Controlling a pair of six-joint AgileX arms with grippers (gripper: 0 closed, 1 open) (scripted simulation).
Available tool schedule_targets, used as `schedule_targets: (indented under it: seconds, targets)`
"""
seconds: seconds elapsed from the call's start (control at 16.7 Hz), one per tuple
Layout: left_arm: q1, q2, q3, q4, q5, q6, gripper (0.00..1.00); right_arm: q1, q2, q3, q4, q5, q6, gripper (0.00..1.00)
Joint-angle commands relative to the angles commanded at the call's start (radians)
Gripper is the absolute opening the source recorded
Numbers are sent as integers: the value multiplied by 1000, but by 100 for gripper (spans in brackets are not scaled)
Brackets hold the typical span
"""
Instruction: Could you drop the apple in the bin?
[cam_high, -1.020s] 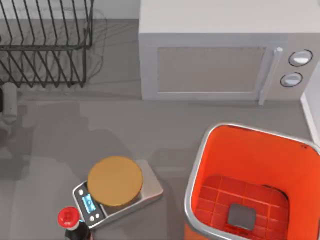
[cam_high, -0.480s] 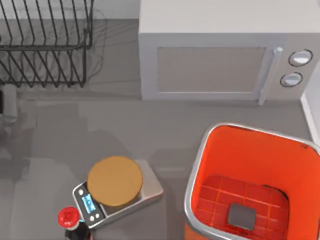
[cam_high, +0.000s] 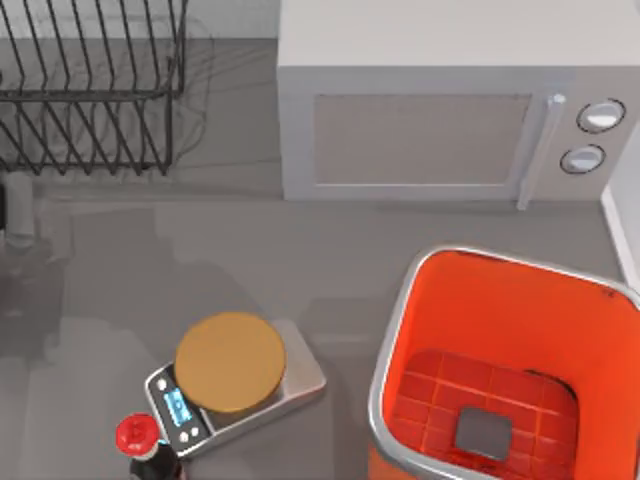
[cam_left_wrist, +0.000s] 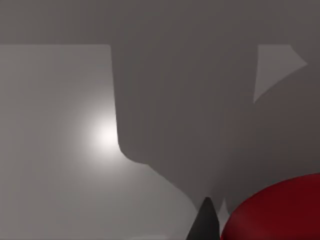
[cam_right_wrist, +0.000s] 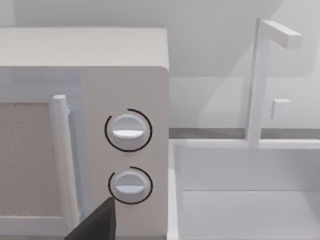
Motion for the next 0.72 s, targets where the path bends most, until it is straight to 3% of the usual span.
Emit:
schedule_targets:
  seconds: [0.36, 0.72]
  targets:
    - [0, 0, 0, 0, 0, 0, 0, 0, 0, 0, 0, 0, 0, 100]
    - [2, -27, 67, -141, 2, -21, 0, 0, 0, 0, 0, 0, 0, 100]
